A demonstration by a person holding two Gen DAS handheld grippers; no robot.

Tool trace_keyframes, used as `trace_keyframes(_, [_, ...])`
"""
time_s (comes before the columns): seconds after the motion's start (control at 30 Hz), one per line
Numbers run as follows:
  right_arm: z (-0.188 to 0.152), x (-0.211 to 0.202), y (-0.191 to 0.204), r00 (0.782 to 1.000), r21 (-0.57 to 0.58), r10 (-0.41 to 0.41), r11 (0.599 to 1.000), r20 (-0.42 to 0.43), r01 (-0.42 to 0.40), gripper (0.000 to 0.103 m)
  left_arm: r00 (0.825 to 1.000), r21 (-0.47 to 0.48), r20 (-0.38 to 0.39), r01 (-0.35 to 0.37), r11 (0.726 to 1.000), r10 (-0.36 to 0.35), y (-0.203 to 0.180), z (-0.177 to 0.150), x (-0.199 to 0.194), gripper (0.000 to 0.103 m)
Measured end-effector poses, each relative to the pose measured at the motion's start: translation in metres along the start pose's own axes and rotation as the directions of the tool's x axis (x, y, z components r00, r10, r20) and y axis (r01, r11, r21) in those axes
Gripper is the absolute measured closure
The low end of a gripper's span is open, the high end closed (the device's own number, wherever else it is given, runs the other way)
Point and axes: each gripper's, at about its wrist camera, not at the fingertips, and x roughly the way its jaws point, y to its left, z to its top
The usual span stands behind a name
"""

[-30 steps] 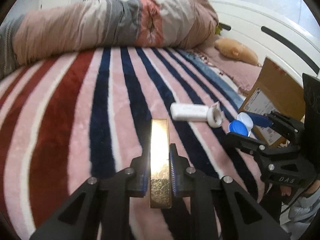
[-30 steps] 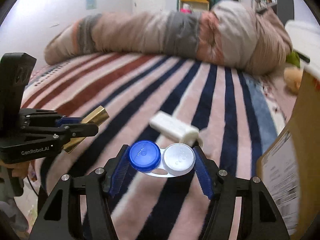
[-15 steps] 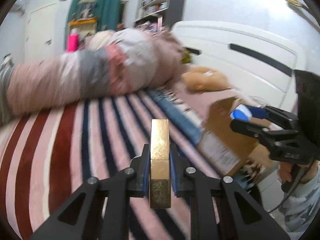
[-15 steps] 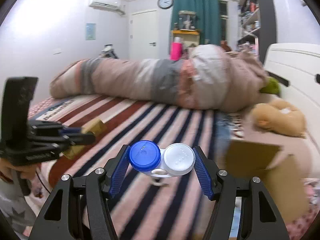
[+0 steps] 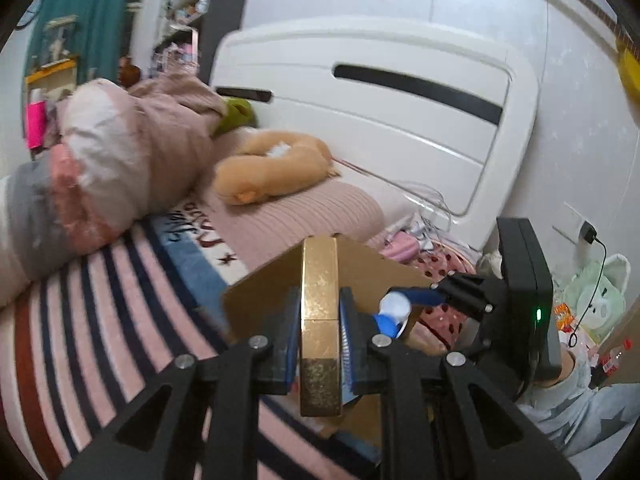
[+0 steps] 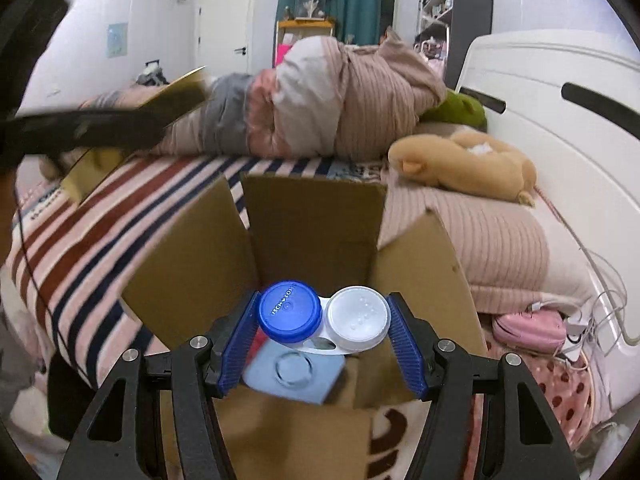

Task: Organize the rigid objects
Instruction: 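Carry the gold bar and blue-white lens case into the box, opening both grippers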

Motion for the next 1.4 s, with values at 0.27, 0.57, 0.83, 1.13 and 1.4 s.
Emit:
trace_keyframes(0.27, [-0.017, 0.004, -0.022, 1.0, 0.041, 0.027, 0.999, 0.004, -0.028, 0.034, 0.991, 0.052, -0.132, -0.01, 0.999, 0.017, -0.009, 0.0, 0.061, 0.088])
trace_keyframes(0.57, [-0.014, 0.006, -0.023, 0.999, 0.062, 0.05, 0.997, 0.018, -0.051, 0.034, 0.977, 0.078, -0.201, -0.05, 0.996, 0.065, 0.005, -0.004, 0.095, 0.088])
trace_keyframes(0.83, [-0.013, 0.01, -0.025, 0.997, 0.065, 0.07, 0.995, 0.01, -0.071, 0.033, 0.968, 0.08, -0.22, -0.103, 0.991, 0.118, 0.019, -0.009, 0.112, 0.088])
trace_keyframes(1.13, [-0.01, 0.011, -0.022, 0.997, 0.059, 0.071, 0.996, 0.005, -0.071, 0.033, 0.973, 0.061, -0.2, -0.105, 0.993, 0.115, 0.025, -0.009, 0.099, 0.083])
trace_keyframes(1.4, [0.008, 0.003, -0.003, 0.994, 0.038, 0.104, 0.994, 0.018, -0.105, 0.033, 0.987, -0.003, -0.124, -0.105, 0.994, 0.104, 0.041, -0.016, 0.039, 0.063])
